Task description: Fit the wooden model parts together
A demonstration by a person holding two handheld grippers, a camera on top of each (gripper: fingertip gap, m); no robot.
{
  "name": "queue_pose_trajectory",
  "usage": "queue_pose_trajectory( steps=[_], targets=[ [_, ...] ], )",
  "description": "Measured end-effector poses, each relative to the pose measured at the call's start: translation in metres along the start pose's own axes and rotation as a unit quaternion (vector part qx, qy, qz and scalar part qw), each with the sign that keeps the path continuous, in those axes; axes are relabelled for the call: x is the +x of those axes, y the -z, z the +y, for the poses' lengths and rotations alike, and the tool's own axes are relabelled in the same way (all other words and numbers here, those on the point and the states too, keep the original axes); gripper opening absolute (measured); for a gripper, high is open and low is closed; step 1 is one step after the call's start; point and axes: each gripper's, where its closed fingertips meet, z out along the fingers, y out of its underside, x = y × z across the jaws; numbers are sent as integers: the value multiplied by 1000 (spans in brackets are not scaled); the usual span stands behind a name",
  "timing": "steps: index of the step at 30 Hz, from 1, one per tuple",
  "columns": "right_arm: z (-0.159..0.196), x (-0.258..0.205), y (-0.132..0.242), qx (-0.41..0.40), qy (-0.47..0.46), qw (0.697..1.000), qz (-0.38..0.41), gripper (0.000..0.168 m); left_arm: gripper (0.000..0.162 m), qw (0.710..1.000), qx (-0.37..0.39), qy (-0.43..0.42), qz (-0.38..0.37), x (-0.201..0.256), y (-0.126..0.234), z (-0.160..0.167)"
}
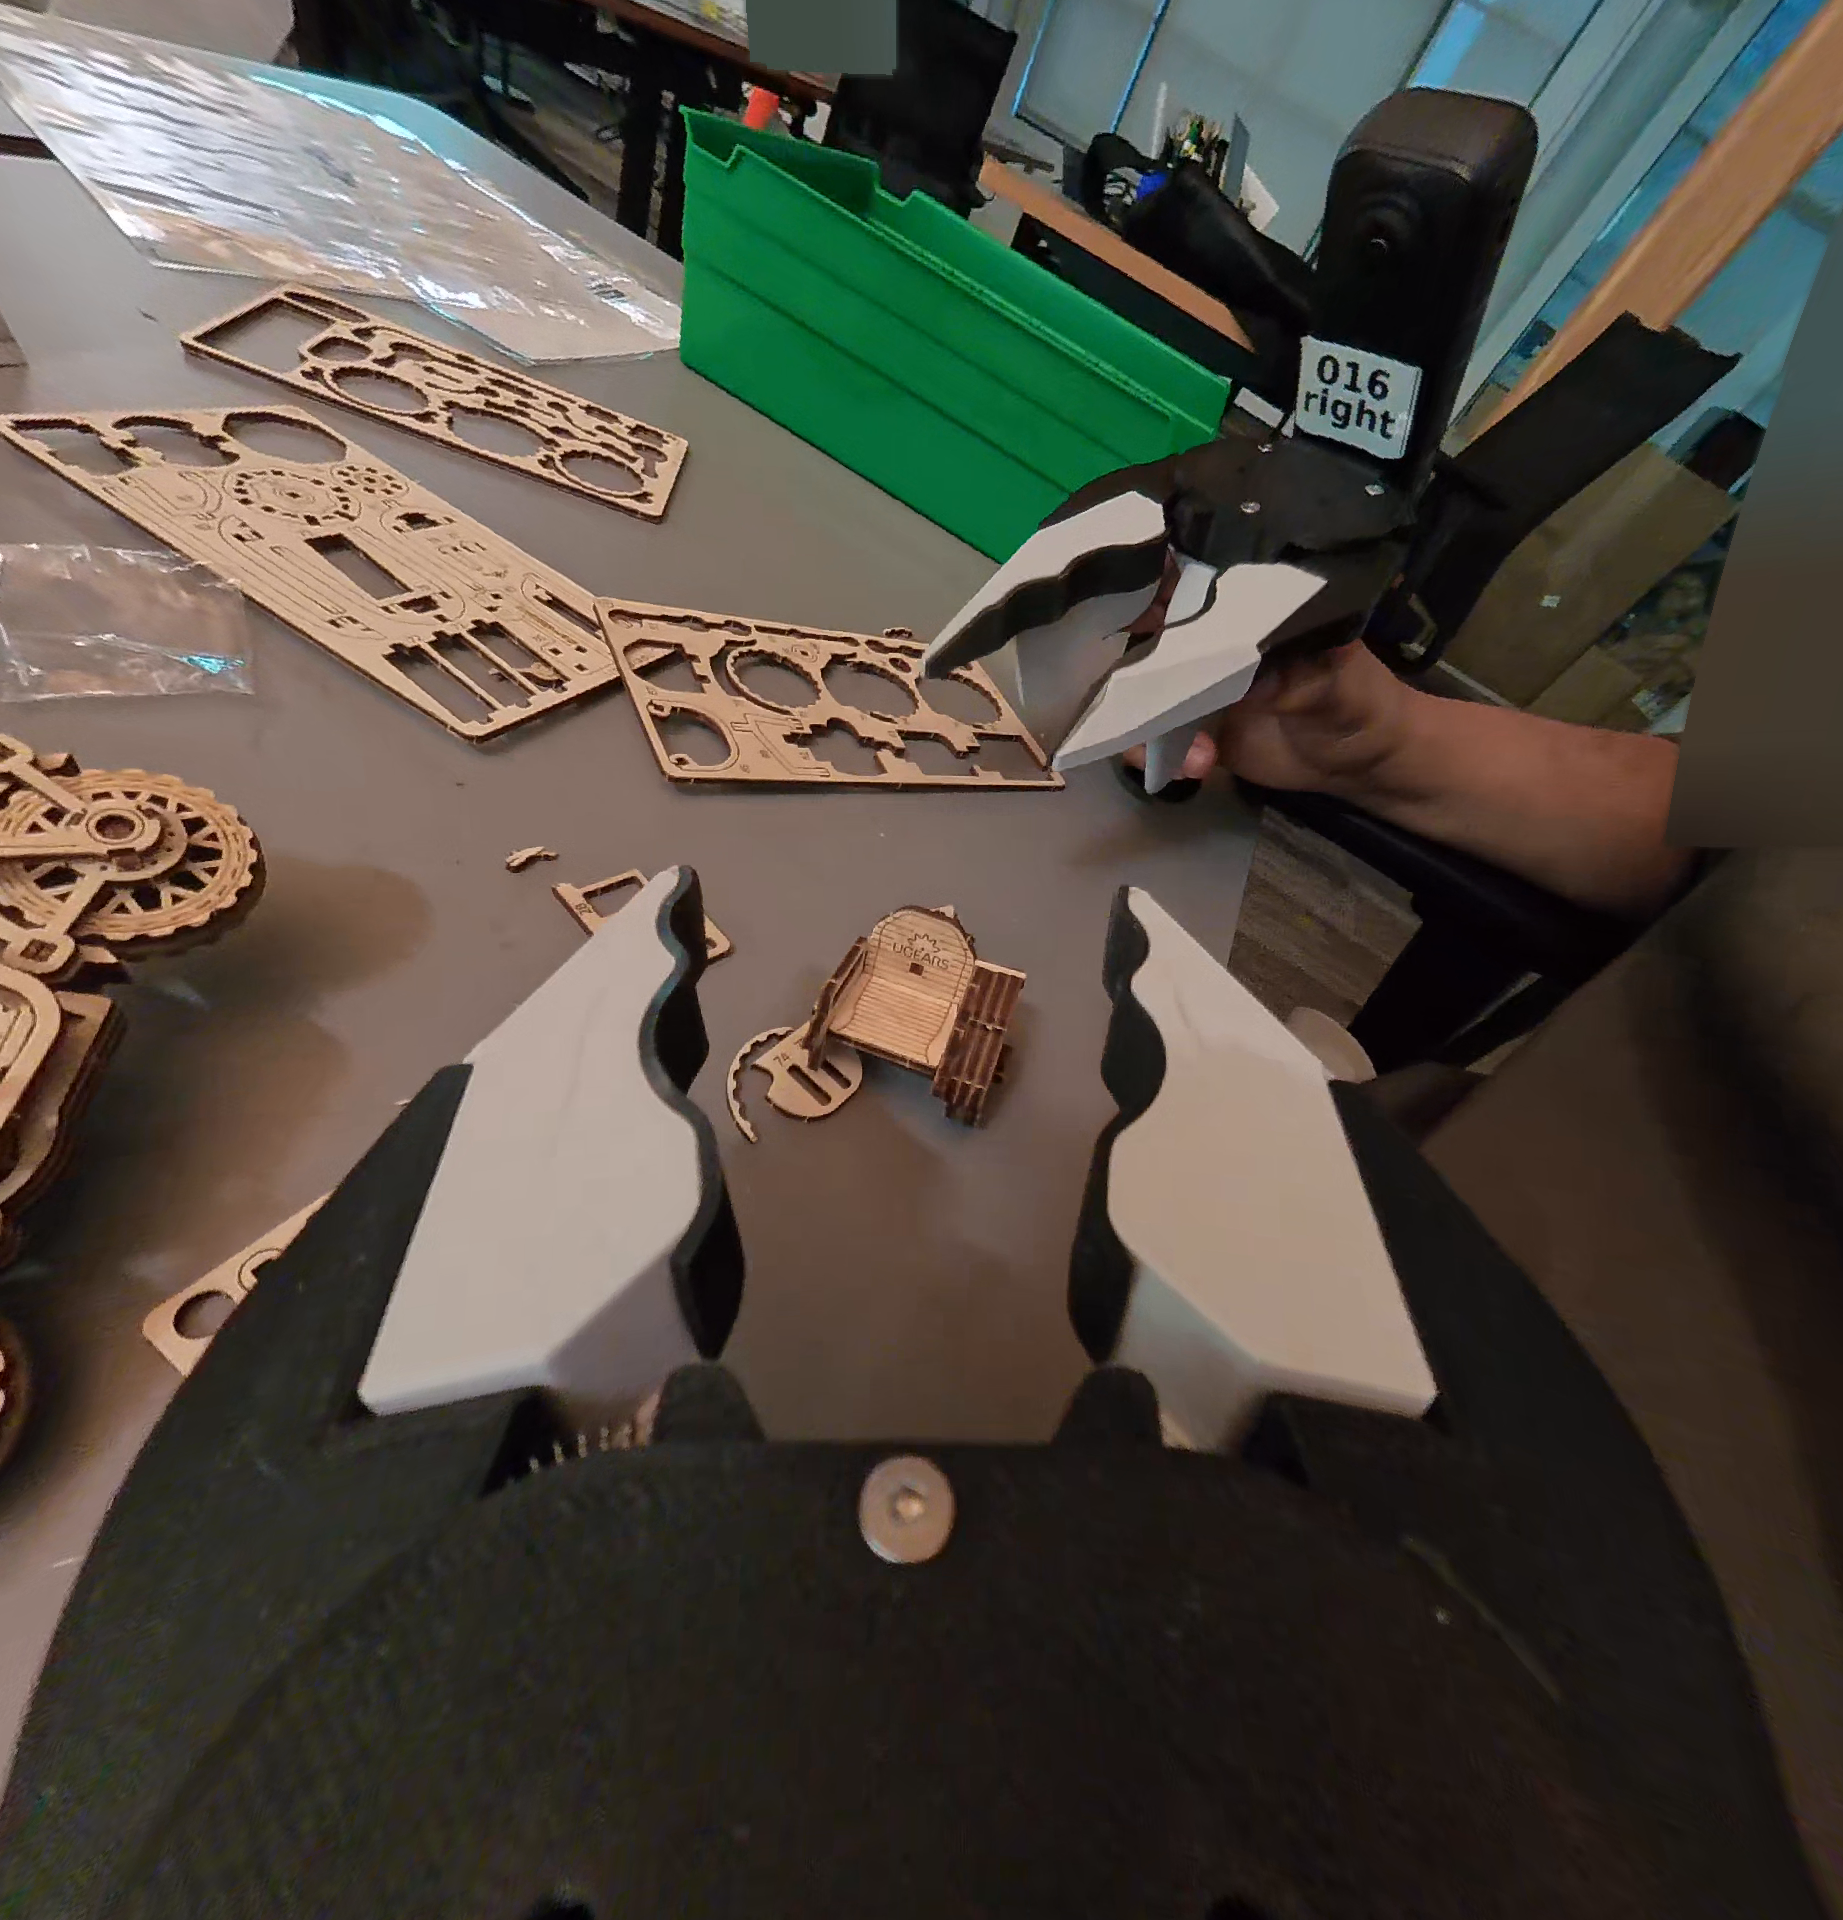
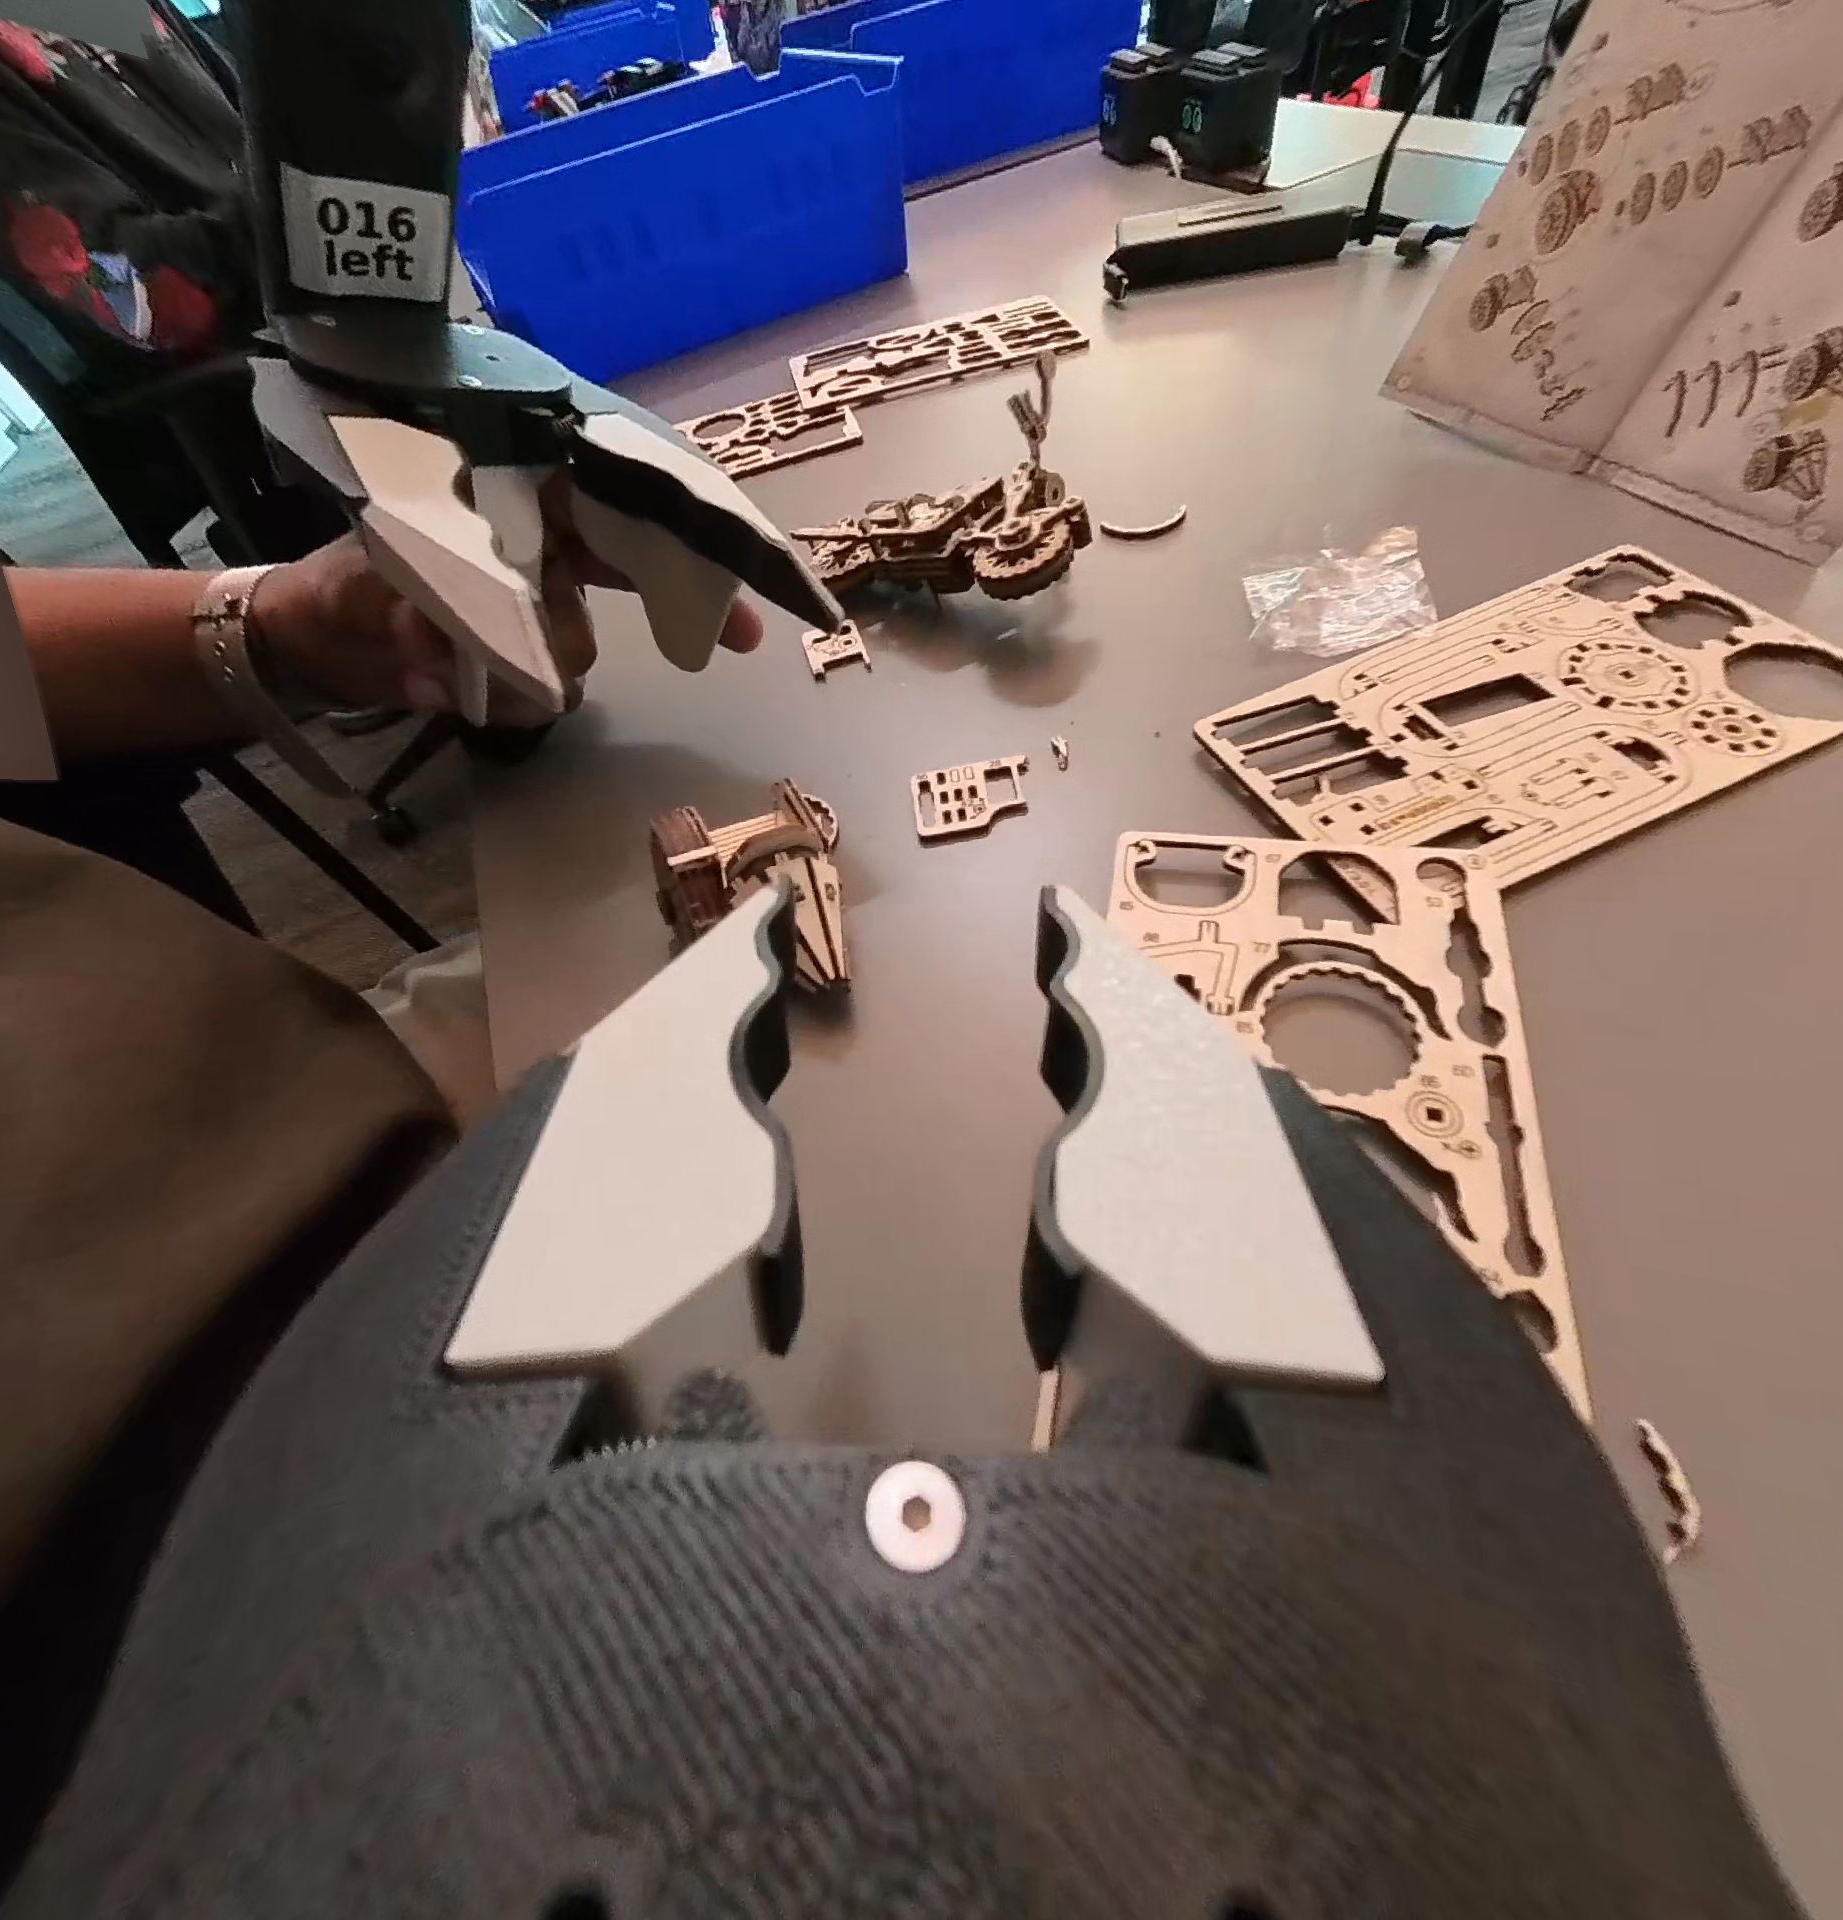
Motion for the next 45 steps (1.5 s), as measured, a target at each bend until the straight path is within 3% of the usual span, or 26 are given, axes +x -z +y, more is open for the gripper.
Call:
queue_pose_trajectory(
  steps=[16,21,25,30,34,38,40,42,45],
  targets=[
    [-3,12,1,6,9,999,33,46,74,1000,13,-7,-21,-5,2,-4],
    [-33,38,8,44,36,995,76,48,74,995,76,-6,-62,-15,14,-37],
    [-82,88,1,74,92,987,112,50,74,992,110,20,-64,-25,16,-59],
    [-134,210,-41,95,74,978,169,57,73,990,118,23,-71,-34,10,-79],
    [-127,283,-97,31,74,977,195,74,73,990,118,14,-74,-39,5,-94],
    [-117,292,-147,0,-12,992,122,78,73,990,120,13,-75,-46,4,-98],
    [-117,289,-159,-1,-38,995,95,50,73,990,121,17,-77,-52,4,-98],
    [-123,274,-163,9,-61,997,46,0,73,989,121,20,-84,-59,6,-98],
    [-153,249,-149,79,-112,991,-9,0,73,986,129,13,-102,-67,14,-108]
  ],
)
